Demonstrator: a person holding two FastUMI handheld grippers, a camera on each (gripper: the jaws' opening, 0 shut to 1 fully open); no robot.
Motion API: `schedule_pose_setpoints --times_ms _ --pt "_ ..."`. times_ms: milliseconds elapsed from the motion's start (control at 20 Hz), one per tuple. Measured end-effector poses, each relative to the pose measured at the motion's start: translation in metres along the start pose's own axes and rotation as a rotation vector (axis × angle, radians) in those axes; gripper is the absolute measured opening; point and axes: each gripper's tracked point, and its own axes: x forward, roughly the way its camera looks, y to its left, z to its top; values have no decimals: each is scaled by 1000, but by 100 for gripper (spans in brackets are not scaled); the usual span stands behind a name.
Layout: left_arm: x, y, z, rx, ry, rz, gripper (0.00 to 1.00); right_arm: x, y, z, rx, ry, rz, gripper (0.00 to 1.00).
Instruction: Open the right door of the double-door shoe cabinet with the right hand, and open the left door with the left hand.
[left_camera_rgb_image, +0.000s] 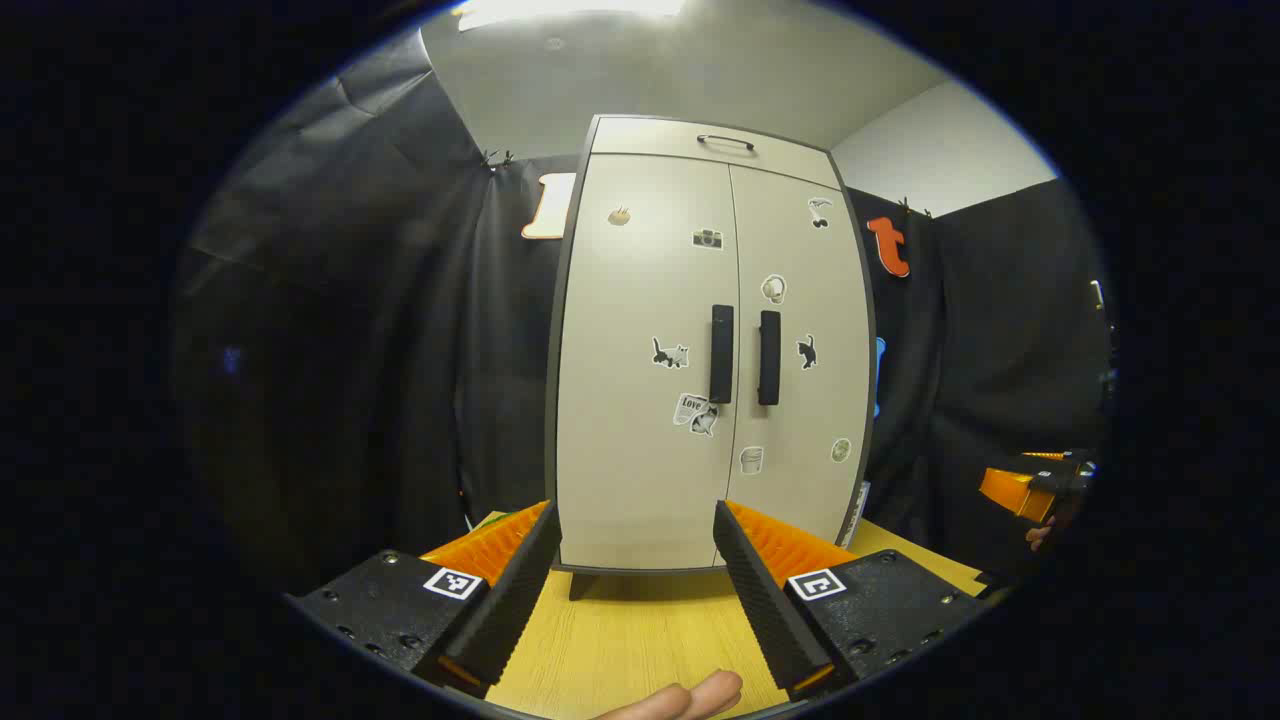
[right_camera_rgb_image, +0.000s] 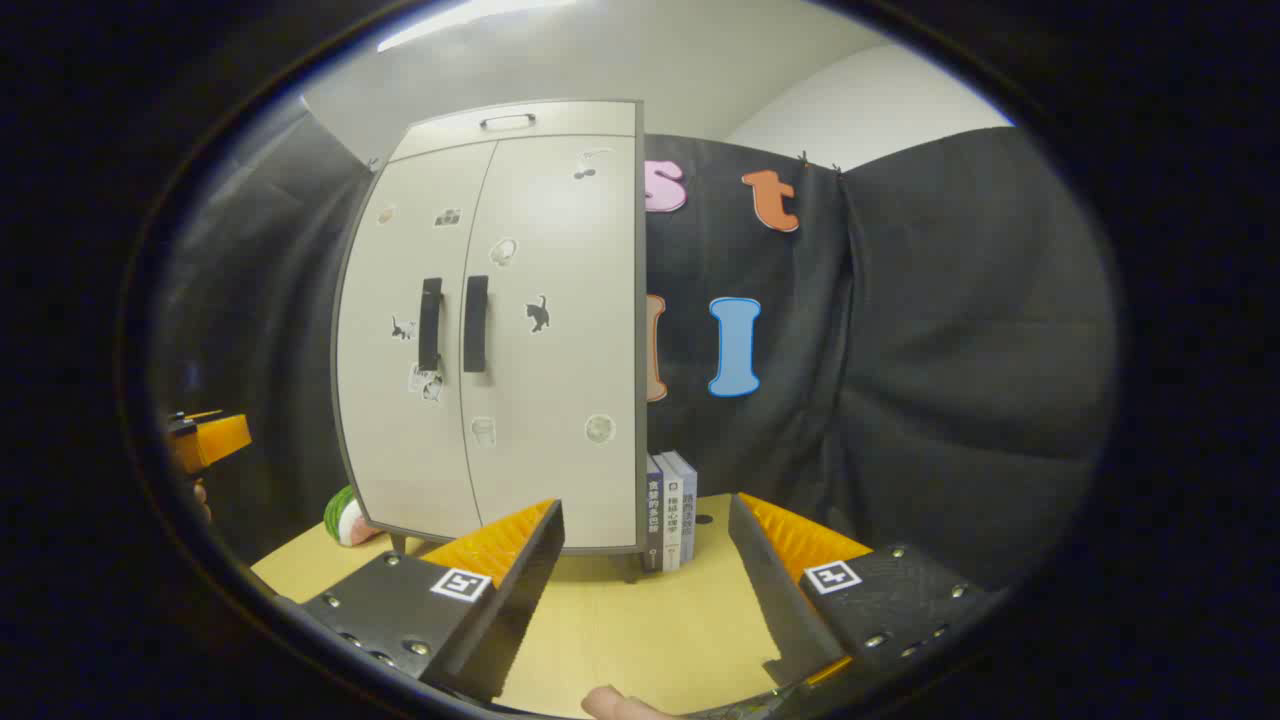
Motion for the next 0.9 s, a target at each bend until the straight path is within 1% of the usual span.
schedule_pose_setpoints --times_ms 50,250,300,350,400,450,500,550,600,650,750,800,850,900 --pt "1 3 0 -2 0 7 95 0 4 1 -4 -3 5 98" --pt "1 8 3 13 -14 13 95 -2 20 7 -17 -11 40 98" --pt "2 9 6 20 -21 16 95 -4 23 8 -21 -11 45 94" --pt "2 11 8 30 -28 23 95 -4 27 11 -19 -15 50 98" --pt "2 12 13 40 -38 31 92 -6 29 14 -16 -18 56 94" --pt "3 11 16 45 -44 36 95 -8 32 18 -9 -22 60 94" --pt "4 9 19 48 -48 32 95 -10 35 20 -4 -24 66 94" --pt "4 7 21 51 -49 28 92 -13 37 22 -1 -25 71 94" --pt "4 4 23 56 -49 26 95 -16 38 22 4 -27 73 94" --pt "4 2 23 60 -48 21 95 -19 38 24 8 -30 76 98" --pt "2 -4 24 55 -49 7 95 -24 39 24 17 -37 81 98" --pt "0 -6 25 50 -49 3 95 -25 38 25 20 -41 78 94" --pt "-1 -9 23 45 -49 -1 95 -27 36 25 21 -42 75 98" --pt "-3 -11 25 40 -50 -5 95 -29 35 26 23 -44 74 94"
